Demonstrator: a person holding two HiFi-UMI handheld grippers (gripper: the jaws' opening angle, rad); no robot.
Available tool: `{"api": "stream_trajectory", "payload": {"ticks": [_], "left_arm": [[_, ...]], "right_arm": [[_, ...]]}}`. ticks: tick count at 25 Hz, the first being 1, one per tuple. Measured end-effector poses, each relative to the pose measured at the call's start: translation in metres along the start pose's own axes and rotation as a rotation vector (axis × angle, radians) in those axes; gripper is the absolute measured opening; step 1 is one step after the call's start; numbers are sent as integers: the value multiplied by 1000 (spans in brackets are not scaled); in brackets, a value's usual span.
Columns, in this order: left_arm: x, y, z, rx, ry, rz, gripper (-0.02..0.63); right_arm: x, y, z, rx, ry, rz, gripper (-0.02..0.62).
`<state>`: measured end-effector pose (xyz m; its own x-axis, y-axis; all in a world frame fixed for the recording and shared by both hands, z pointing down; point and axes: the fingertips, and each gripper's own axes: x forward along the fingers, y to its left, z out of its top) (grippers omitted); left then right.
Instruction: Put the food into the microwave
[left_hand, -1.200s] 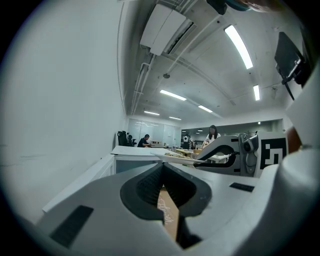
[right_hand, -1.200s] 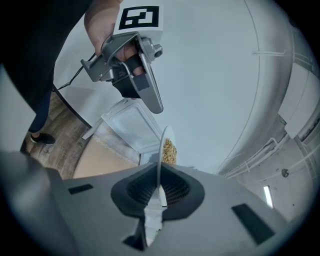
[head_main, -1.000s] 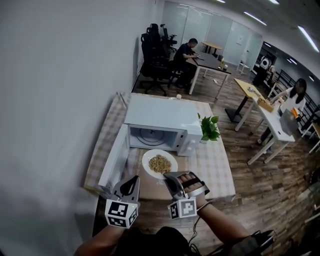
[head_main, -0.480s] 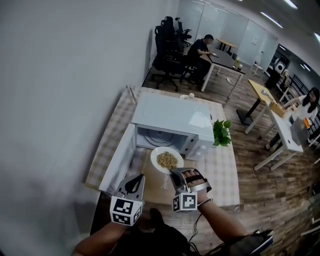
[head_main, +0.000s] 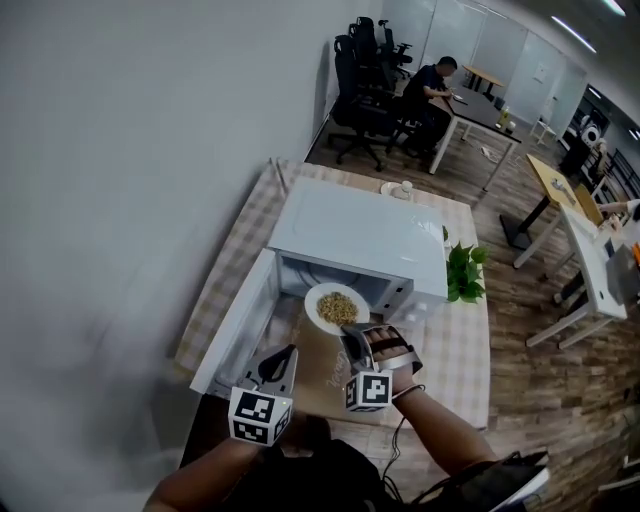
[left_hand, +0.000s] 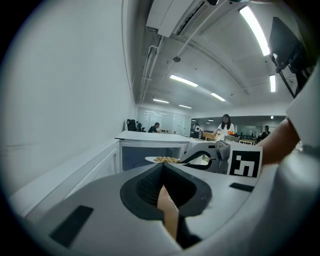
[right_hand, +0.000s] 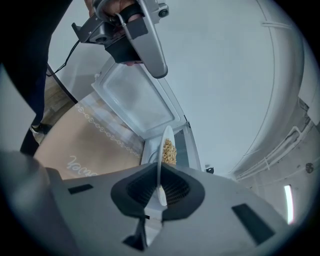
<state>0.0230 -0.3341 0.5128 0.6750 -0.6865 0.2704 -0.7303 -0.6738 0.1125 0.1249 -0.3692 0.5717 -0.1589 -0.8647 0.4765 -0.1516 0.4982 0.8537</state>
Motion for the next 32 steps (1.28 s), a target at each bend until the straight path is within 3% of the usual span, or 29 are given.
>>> {"api": "stream_trajectory", "payload": {"ticks": [32], "left_arm": [[78,40,-42,-56,134,115,9]], "right_arm": [[152,39,-60,19,55,106,26]]}}
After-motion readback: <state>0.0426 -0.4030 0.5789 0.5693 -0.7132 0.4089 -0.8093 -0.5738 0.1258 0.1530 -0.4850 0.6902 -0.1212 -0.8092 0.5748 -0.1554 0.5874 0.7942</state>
